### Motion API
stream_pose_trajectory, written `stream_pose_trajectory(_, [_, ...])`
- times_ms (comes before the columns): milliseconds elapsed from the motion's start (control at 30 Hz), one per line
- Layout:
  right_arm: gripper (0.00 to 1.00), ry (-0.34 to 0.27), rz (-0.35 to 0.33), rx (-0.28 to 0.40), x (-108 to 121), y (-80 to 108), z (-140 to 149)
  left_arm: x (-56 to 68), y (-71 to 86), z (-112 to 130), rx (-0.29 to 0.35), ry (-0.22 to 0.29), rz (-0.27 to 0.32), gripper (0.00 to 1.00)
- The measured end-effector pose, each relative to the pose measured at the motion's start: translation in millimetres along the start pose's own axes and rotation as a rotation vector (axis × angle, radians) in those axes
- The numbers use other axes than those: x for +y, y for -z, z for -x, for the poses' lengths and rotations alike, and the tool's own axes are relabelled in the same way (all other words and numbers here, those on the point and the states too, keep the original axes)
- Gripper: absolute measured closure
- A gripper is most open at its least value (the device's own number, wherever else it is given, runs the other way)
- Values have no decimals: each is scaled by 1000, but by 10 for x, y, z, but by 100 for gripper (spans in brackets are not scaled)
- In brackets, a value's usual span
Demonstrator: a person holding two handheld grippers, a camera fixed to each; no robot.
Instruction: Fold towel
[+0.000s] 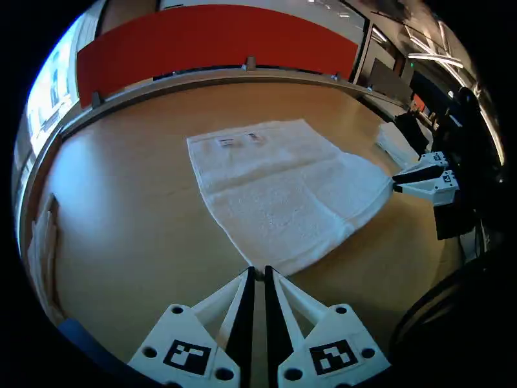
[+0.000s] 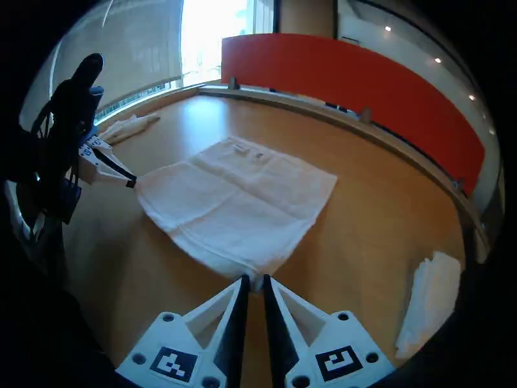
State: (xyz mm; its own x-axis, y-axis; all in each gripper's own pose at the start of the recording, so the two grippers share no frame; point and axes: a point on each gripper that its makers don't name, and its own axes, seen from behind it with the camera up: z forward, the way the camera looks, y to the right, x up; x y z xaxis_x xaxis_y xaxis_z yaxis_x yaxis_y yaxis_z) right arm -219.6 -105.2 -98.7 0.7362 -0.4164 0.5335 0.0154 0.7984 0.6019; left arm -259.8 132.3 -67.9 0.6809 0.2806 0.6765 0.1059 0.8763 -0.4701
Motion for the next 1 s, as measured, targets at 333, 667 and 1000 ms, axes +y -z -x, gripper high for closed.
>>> stream_pose_trajectory(333, [83, 22, -15, 1, -32, 276, -158, 70, 311, -138, 12, 63, 5, 89])
stream_pose_trajectory(667, [83, 26, -21, 25, -29, 537, -353, 230, 616, -245, 33, 123, 25, 89])
stream_pose_trajectory(1000, [83, 24, -19, 20, -17, 540, -326, 309, 584, -233, 33, 107, 38, 89])
